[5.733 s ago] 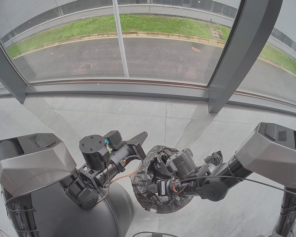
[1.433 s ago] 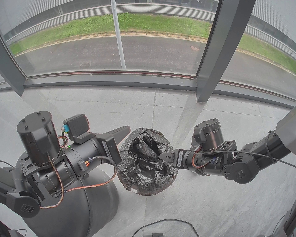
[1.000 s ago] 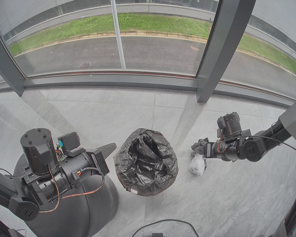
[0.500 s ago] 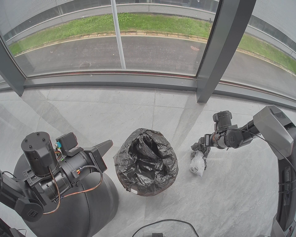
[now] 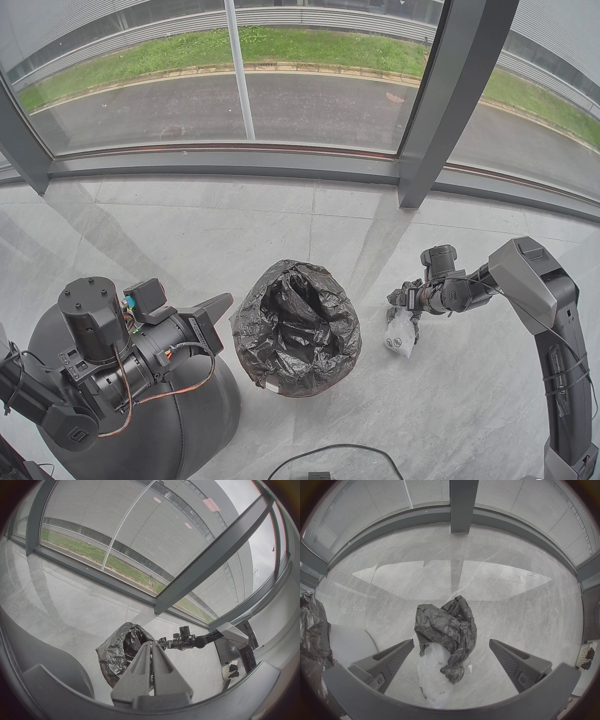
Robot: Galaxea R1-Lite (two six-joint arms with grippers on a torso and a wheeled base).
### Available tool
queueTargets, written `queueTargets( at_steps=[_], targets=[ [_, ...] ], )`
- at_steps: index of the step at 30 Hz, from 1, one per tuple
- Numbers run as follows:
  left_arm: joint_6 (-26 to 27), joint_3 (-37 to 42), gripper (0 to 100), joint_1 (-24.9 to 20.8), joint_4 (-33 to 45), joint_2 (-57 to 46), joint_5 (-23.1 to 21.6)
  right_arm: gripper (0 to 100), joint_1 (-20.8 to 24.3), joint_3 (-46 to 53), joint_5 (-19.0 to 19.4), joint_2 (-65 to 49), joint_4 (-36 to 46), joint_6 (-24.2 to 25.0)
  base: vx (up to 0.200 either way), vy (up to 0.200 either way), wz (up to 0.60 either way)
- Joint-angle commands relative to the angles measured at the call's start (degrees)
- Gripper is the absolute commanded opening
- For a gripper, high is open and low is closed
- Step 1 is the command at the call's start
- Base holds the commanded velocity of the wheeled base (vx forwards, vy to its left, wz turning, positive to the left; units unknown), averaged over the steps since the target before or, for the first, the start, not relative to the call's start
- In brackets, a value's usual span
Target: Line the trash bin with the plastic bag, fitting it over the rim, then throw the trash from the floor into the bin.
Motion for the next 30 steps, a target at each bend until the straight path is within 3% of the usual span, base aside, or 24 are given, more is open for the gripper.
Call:
queueTargets(
  at_steps=[1,12,30],
  targets=[
    [0.0,0.0,0,0.0,0.0,0.5,0.0,100,0.2,-3.4,0.3,4.2,-0.1,0.0,0.0,0.0,0.0],
    [-0.1,0.4,0,-0.2,-0.5,1.3,-0.1,100,0.3,-12.2,-0.3,10.0,0.1,0.7,0.0,0.0,0.0],
    [0.0,1.3,0,-0.2,-4.5,2.6,-0.1,100,1.4,-14.6,-0.4,11.4,2.4,0.6,0.0,0.0,0.0]
  ],
)
